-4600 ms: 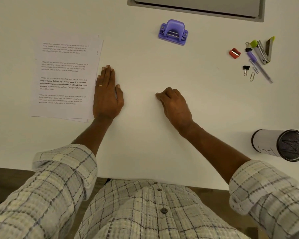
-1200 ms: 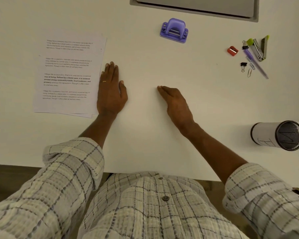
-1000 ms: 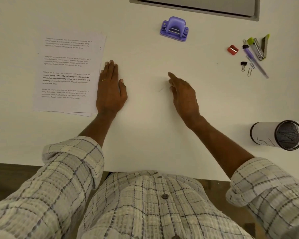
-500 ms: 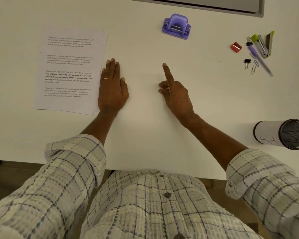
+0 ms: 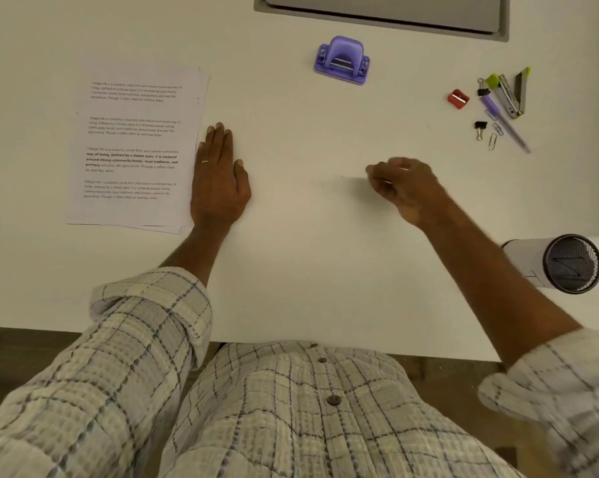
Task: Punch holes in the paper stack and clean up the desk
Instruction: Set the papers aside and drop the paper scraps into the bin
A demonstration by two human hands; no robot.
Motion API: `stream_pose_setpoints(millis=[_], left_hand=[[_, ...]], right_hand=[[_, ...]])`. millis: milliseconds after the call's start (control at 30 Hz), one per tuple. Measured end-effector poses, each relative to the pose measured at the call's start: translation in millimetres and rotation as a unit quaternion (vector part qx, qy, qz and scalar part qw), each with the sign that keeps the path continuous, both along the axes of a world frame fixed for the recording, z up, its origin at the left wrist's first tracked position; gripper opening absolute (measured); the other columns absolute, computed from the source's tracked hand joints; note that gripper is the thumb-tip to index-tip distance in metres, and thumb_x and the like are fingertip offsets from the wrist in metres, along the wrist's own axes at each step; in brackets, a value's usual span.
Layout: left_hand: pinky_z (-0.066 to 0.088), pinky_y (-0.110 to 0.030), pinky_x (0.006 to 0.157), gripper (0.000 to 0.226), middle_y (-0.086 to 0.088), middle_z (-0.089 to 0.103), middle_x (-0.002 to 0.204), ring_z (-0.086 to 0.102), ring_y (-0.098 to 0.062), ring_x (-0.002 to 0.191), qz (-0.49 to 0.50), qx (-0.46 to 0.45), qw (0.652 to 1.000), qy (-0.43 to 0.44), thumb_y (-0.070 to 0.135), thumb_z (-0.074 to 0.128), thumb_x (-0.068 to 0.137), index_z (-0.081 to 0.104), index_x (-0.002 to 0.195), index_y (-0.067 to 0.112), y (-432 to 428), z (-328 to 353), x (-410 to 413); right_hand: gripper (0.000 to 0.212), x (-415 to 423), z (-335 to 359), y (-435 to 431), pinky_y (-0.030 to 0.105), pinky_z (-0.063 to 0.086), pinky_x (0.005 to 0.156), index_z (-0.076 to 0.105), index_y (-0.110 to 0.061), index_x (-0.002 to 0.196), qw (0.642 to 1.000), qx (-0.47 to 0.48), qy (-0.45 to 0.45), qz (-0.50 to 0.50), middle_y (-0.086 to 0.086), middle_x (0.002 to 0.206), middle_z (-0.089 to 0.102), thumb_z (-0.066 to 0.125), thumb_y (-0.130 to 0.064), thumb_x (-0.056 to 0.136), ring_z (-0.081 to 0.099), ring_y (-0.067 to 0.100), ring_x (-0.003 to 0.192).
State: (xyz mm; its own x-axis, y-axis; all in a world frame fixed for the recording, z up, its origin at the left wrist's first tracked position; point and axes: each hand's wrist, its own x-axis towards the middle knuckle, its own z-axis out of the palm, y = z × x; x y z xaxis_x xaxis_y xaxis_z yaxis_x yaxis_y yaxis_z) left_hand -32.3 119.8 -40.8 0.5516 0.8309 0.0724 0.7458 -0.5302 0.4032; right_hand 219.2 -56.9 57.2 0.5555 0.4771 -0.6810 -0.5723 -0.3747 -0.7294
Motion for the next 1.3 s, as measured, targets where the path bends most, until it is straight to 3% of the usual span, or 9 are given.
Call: stream_pose_setpoints(millis=[67, 167, 367, 467, 600, 767, 900, 1167, 1300], left_hand=[[0.013, -0.036, 0.13, 0.056, -0.012, 0.025, 0.168, 0.018, -0.023, 0.158, 0.0, -0.001, 1.0, 0.003, 0.023, 0.036, 0.106, 0.029, 0.158, 0.002, 1, -1, -1], [0.014, -0.037, 0.13, 0.056, -0.011, 0.025, 0.168, 0.018, -0.022, 0.158, 0.001, 0.0, 1.0, 0.009, 0.024, 0.035, 0.106, 0.029, 0.158, 0.003, 1, -2, 0], [0.012, -0.037, 0.13, 0.058, -0.01, 0.022, 0.169, 0.015, -0.021, 0.159, -0.004, 0.001, 1.0, 0.024, 0.026, 0.032, 0.107, 0.026, 0.16, 0.004, 1, -3, -1], [0.012, -0.037, 0.131, 0.058, -0.011, 0.022, 0.169, 0.016, -0.023, 0.158, -0.008, 0.01, 1.0, 0.017, 0.027, 0.032, 0.107, 0.024, 0.16, 0.004, 0, -5, 0], [0.013, -0.038, 0.13, 0.058, -0.017, 0.026, 0.167, 0.022, -0.03, 0.156, -0.02, 0.049, 0.999, -0.002, 0.023, 0.035, 0.105, 0.027, 0.159, 0.001, 5, -18, -4], [0.008, -0.035, 0.13, 0.059, -0.015, 0.023, 0.168, 0.018, -0.029, 0.157, -0.02, 0.05, 0.999, -0.007, 0.025, 0.034, 0.105, 0.022, 0.16, 0.005, 9, -28, -6], [0.008, -0.036, 0.13, 0.06, -0.013, 0.02, 0.169, 0.016, -0.027, 0.158, -0.021, 0.046, 0.999, -0.003, 0.028, 0.032, 0.107, 0.018, 0.161, 0.007, 9, -27, -7], [0.008, -0.035, 0.13, 0.06, -0.012, 0.02, 0.169, 0.016, -0.026, 0.158, -0.017, 0.033, 0.999, 0.009, 0.028, 0.032, 0.107, 0.019, 0.161, 0.006, 6, -18, -6], [0.01, -0.035, 0.13, 0.06, -0.013, 0.022, 0.169, 0.018, -0.026, 0.158, -0.005, 0.023, 1.0, 0.006, 0.028, 0.032, 0.106, 0.022, 0.161, 0.005, 2, -10, -2]], right_hand=[[0.005, 13, 18, -27, 0.017, 0.059, 0.073, 0.062, 0.0, 0.096, 0.993, 0.027, 0.096, -0.06, 0.009, 0.084, 0.07, 0.064, 0.004, 0.093, 0.068, 0.013, 0.076], [0.009, 36, 42, -77, 0.015, 0.057, 0.076, 0.063, -0.007, 0.09, 0.989, 0.041, 0.104, -0.1, 0.002, 0.08, 0.073, 0.061, -0.002, 0.097, 0.07, 0.008, 0.075], [0.027, 84, 91, -177, 0.017, 0.057, 0.078, 0.055, -0.022, 0.102, 0.984, -0.023, -0.151, -0.088, -0.007, 0.078, 0.078, 0.074, -0.008, 0.088, 0.074, 0.003, 0.076], [0.054, 98, 106, -216, 0.016, 0.056, 0.081, 0.058, -0.019, 0.116, 0.943, -0.133, -0.306, -0.022, -0.013, 0.085, 0.077, 0.086, -0.035, 0.072, 0.072, 0.004, 0.084], [0.037, 101, 100, -238, 0.034, 0.055, 0.083, 0.059, -0.031, 0.105, 0.874, -0.236, -0.424, 0.013, -0.003, 0.091, 0.076, 0.079, -0.02, 0.077, 0.072, 0.014, 0.083], [0.03, 100, 82, -244, -0.001, 0.043, 0.065, 0.062, -0.015, 0.112, 0.819, -0.329, -0.46, 0.098, -0.002, 0.088, 0.076, 0.072, -0.009, 0.084, 0.066, -0.005, 0.073], [0.03, 96, 76, -248, -0.006, 0.037, 0.064, 0.065, -0.011, 0.107, 0.815, -0.321, -0.476, 0.08, -0.002, 0.082, 0.073, 0.077, -0.008, 0.081, 0.06, -0.022, 0.064], [0.031, 90, 72, -249, 0.015, 0.053, 0.082, 0.069, -0.021, 0.111, 0.835, -0.287, -0.456, 0.11, -0.001, 0.105, 0.074, 0.07, -0.007, 0.084, 0.07, 0.007, 0.091], [0.018, 77, 71, -235, 0.002, 0.046, 0.081, 0.074, -0.02, 0.107, 0.795, -0.246, -0.551, 0.059, -0.004, 0.104, 0.075, 0.065, -0.025, 0.092, 0.065, -0.005, 0.086]])
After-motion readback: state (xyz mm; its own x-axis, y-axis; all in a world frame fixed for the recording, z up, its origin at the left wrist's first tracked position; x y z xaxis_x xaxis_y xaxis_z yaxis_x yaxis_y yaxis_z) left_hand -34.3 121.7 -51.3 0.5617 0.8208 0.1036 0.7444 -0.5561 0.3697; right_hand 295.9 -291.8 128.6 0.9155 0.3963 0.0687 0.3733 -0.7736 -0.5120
